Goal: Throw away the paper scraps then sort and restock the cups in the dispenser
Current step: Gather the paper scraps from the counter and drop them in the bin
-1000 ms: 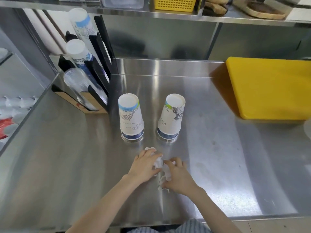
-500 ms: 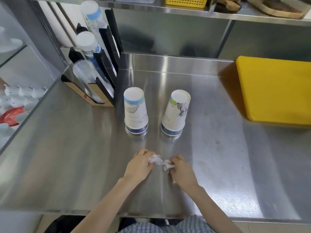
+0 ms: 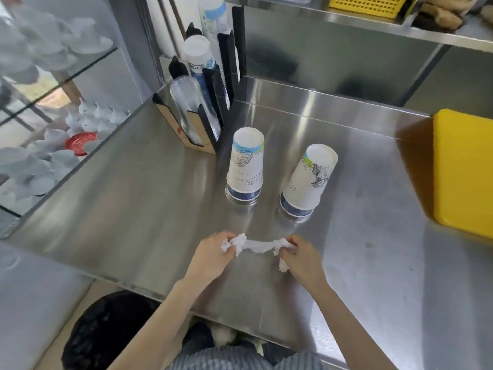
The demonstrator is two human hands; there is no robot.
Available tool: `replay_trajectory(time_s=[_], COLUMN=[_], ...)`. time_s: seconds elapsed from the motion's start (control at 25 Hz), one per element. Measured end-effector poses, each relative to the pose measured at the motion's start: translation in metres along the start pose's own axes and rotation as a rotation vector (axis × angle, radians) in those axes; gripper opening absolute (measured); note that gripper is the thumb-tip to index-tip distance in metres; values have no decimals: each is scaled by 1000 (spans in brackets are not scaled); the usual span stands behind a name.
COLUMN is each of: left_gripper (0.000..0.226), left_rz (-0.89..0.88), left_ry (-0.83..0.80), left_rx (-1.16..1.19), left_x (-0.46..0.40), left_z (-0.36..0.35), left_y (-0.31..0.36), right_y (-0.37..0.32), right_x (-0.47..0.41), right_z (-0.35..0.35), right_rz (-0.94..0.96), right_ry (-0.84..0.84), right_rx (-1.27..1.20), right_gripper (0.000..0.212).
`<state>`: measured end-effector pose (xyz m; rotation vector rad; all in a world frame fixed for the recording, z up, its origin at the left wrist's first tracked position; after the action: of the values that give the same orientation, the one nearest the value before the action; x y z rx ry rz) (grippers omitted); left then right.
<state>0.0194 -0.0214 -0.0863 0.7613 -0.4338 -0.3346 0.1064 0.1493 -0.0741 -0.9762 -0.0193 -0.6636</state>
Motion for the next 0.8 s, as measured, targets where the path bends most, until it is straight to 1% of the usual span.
replay_trajectory(time_s=[0.08, 0.2, 0.32, 0.44, 0.6, 0.72, 0.8], left_gripper=[15, 15, 7, 22, 21, 30, 30], left_rz=[27, 90, 137, 192, 262, 342, 371], left_ry=[62, 132, 224, 327, 438, 501, 546], left_rx=[-4, -5, 58, 114, 174, 234, 249], left_x=[7, 20, 35, 56, 95, 131, 155], left_z=[7, 21, 40, 63, 96, 119, 135], left_y=[-8, -21, -29, -44, -80, -118, -144], right_y=[-11, -29, -45, -68, -102, -124, -137], right_x=[-1, 1, 4, 13, 31, 55, 74], right_z=[0, -9, -22, -44, -92, -139, -169], right_rz=[35, 79, 127, 190, 291, 342, 379], right_ry=[-51, -113, -164, -242, -332, -424, -456], right_rx=[3, -32, -72, -49, 10, 27, 38], right_gripper=[27, 24, 22, 24, 16, 14, 12])
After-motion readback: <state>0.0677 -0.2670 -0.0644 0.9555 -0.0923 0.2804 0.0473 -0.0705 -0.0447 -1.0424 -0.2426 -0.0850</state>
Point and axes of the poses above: each hand's wrist, its own x-axis away from the middle knuckle, its own z-axis out of the back of the hand, y = z × x, the point moved 4 cm from there along -x, towards the middle knuckle, and after that the axes turned 4 degrees about -x, right-handed, at the moved point
